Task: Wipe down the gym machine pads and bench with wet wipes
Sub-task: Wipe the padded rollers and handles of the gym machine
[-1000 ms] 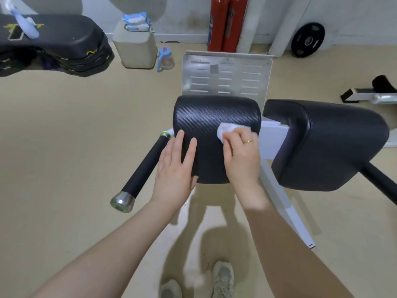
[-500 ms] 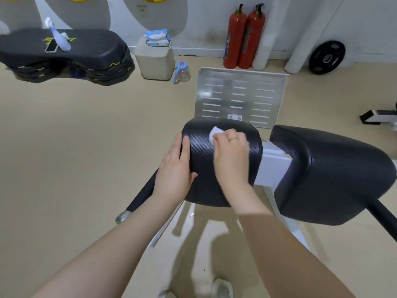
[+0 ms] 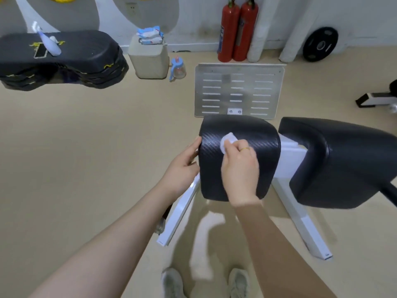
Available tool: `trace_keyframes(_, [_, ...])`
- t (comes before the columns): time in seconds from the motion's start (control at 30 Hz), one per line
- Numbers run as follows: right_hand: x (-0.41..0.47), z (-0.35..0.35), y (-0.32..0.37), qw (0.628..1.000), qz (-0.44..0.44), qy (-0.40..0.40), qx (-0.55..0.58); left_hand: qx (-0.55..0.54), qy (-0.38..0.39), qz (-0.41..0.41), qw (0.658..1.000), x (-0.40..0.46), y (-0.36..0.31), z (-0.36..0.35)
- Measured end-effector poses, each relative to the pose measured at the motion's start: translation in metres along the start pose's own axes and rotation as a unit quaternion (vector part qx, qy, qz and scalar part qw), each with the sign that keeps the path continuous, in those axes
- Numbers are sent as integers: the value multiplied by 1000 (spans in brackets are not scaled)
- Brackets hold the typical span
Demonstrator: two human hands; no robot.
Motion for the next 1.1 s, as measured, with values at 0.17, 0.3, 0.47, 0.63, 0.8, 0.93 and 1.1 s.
trace_keyframes(0.17, [-23, -19, 46, 998, 57, -17, -3, -140, 52, 90, 985, -5, 10, 8])
trace_keyframes(0.3, [-30, -2, 11, 999, 22, -30, -17, -122, 78, 78, 986, -12, 15, 3])
trace_keyframes(0.47, [-45, 10, -38, 998, -47, -46, -3, -88, 98, 64, 989, -16, 21, 1])
trace_keyframes(0.63, [-57, -18, 2, 995, -69, -54, 43, -76, 104, 54, 990, -21, 27, 0])
trace_keyframes(0.8, [-67, -25, 20, 997, 1, -66, 49, -84, 86, 71, 990, -19, 33, -1])
trace_keyframes(0.93, [-48, -3, -22, 992, -53, -116, 1, -52, 83, 65, 993, -20, 29, 0])
trace_keyframes(1.1, [-46, -5, -24, 989, -100, -109, 25, -52, 83, 68, 993, -26, 29, -6])
Point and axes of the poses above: each hand's wrist, its own x-axis towards the middle knuckle, its own z-axis out of the back of the hand, y = z × x, the point moved 5 cm from there along x, towards the middle knuckle, and after that the axes turned 10 degrees about -y, right-handed, at the moved point
